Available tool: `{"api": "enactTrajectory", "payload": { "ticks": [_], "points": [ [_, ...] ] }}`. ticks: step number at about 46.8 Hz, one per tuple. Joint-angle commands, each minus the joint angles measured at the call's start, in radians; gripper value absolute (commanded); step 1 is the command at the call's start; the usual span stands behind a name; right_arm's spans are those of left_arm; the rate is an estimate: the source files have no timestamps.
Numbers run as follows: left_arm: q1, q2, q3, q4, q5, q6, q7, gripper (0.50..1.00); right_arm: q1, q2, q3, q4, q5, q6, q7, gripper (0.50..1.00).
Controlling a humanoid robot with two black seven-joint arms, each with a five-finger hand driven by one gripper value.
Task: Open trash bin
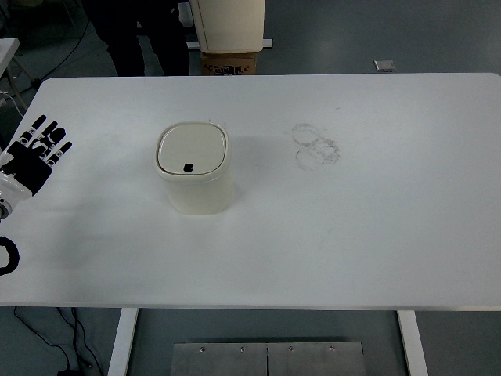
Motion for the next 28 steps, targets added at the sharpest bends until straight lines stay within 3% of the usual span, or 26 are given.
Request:
{"api": "enactTrajectory", "payload": {
  "ticks": [1,28],
  "points": [
    [0.000,0.000,0.000,0.000,0.000,0.009,0.000,1.000,0.000,0.000,0.000,0.000,0.000,0.000,0.000,0.991],
    [-0.027,0.010,-0.002,0.003,0.003,0.020,-0.005,1.000,0.000,0.000,0.000,0.000,0.000,0.000,0.000,0.991]
  ]
}}
